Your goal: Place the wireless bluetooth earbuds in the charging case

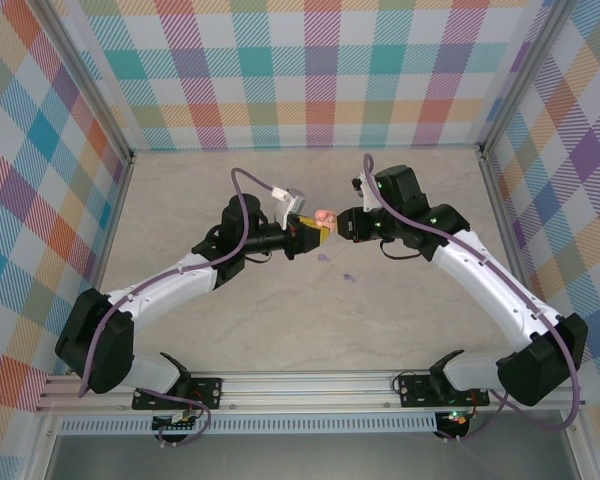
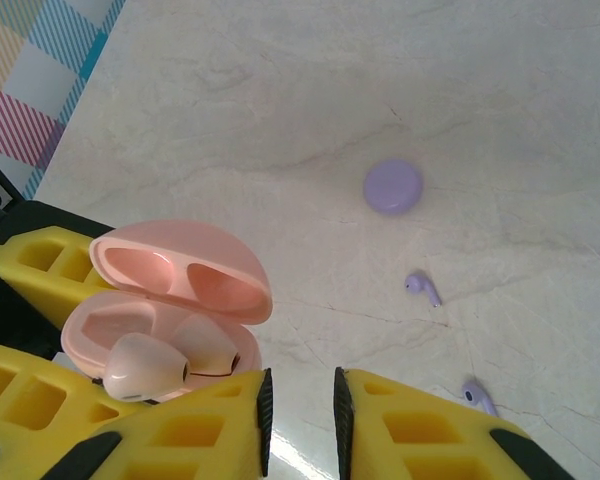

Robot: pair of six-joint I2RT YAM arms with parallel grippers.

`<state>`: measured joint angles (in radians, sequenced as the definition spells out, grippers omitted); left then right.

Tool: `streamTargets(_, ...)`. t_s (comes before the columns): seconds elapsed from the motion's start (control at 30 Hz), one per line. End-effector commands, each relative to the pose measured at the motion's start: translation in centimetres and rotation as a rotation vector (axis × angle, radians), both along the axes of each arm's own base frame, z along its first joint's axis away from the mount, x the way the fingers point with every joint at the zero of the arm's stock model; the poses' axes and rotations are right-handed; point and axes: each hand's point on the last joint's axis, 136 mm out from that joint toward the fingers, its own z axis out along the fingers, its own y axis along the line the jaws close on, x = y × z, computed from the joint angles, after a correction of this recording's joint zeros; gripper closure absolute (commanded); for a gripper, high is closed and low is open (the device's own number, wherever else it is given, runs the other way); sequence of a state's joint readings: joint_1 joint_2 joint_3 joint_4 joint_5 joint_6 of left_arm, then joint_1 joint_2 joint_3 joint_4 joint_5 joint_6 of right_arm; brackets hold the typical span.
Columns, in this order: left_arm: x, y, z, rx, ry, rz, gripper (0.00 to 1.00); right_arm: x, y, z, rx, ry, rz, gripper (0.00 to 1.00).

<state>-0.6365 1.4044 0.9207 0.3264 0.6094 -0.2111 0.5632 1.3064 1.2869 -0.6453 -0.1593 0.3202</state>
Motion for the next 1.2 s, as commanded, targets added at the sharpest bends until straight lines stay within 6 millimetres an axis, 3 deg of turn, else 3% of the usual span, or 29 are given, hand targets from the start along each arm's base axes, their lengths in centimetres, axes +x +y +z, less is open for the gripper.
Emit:
streamTargets(0.0, -0.7, -1.0, 1.9, -0.016, -0.055, -0.045, 0.78, -0.3, 1.4, 2.2, 0.063, -0.046, 0.071, 0.73)
streamTargets(0.33, -0.7, -1.3, 1.4, 0.0, -0.048, -0.046, 0.78, -0.1, 1.1, 2.9, 0.061, -0.073, 0.053, 0.73)
streamTargets(1.17, -0.7, -1.3, 1.3, 0.017, -0.045, -0.04, 0.79, -1.2, 2.6, 3.7, 0.11, -0.077, 0.145, 0.72)
